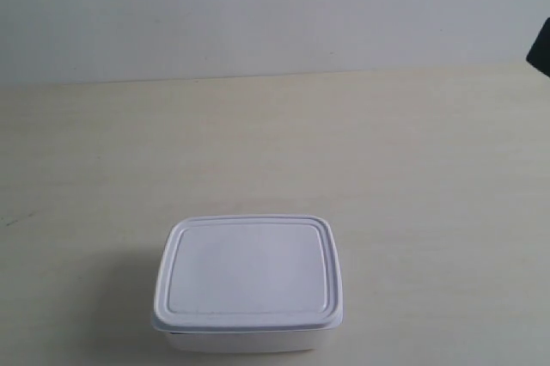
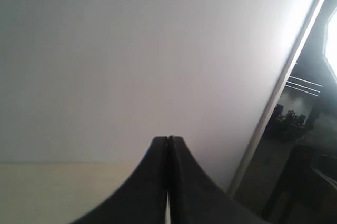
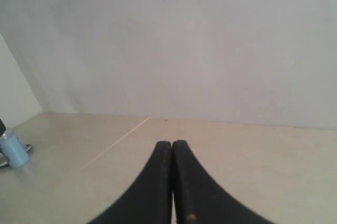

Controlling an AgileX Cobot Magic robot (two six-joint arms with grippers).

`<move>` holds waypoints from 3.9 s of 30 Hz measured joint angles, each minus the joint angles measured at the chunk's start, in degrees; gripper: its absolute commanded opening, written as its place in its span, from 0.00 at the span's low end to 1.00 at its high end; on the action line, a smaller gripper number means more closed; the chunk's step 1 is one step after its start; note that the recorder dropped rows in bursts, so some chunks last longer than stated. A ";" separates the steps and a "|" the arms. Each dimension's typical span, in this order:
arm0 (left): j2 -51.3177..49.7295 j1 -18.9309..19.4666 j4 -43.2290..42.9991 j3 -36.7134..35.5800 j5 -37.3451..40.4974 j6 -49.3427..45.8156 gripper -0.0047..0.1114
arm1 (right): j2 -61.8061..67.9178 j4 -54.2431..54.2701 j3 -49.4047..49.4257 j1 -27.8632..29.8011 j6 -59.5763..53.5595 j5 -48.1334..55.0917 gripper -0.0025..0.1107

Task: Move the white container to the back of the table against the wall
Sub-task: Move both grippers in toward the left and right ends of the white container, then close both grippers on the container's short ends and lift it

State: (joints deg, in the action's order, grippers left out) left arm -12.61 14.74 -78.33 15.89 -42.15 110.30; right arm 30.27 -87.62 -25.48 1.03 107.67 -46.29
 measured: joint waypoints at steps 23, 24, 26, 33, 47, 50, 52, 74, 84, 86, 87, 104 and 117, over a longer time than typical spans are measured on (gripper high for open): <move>-28.84 -0.66 -14.24 18.33 8.59 7.56 0.04 | 22.16 -11.08 -16.55 -11.57 10.20 10.21 0.02; -30.03 -1.46 -15.89 18.33 8.72 8.59 0.04 | 23.16 -11.57 -16.67 -12.81 10.31 10.47 0.02; -31.78 -3.89 -18.40 18.33 8.82 9.93 0.04 | 24.89 -11.80 -16.67 -15.18 9.94 10.74 0.02; -33.15 -20.56 -21.28 16.05 11.26 10.91 0.04 | 30.67 -12.27 -16.67 -24.64 6.71 10.74 0.02; -37.96 -46.11 -21.67 3.81 26.44 10.95 0.04 | 36.40 -12.27 -7.66 -36.37 3.96 11.72 0.02; -39.52 -48.24 -21.67 2.78 27.70 10.95 0.04 | 36.39 -12.27 -4.26 -38.56 4.11 14.24 0.02; -40.55 -49.08 -21.67 2.19 27.94 10.95 0.04 | 36.39 -12.38 -2.56 -39.77 4.75 16.08 0.02; -55.58 -55.71 -19.86 -2.11 32.07 11.05 0.04 | 43.09 -11.90 8.37 -42.91 10.53 25.96 0.02; -59.30 -55.71 -19.28 0.24 34.31 11.05 0.04 | 47.27 -2.01 8.48 -42.91 3.88 28.54 0.02; -60.74 -55.71 -19.28 0.79 34.31 10.73 0.04 | 47.82 -2.01 7.96 -42.91 3.88 28.54 0.02; -61.59 -55.71 -19.28 1.08 34.31 10.49 0.04 | 48.26 -2.17 7.34 -42.91 3.88 28.44 0.02; -68.70 -55.71 -19.14 5.80 35.67 10.02 0.04 | 55.43 -4.29 0.81 -42.91 3.41 29.72 0.02; -72.05 -55.71 -19.04 8.63 37.54 9.91 0.04 | 60.49 -5.52 -2.19 -42.91 3.41 31.49 0.02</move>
State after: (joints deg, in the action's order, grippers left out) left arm -84.66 -40.97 -97.37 24.52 -4.61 120.21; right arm 90.76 -93.13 -27.68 -41.88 111.08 -14.81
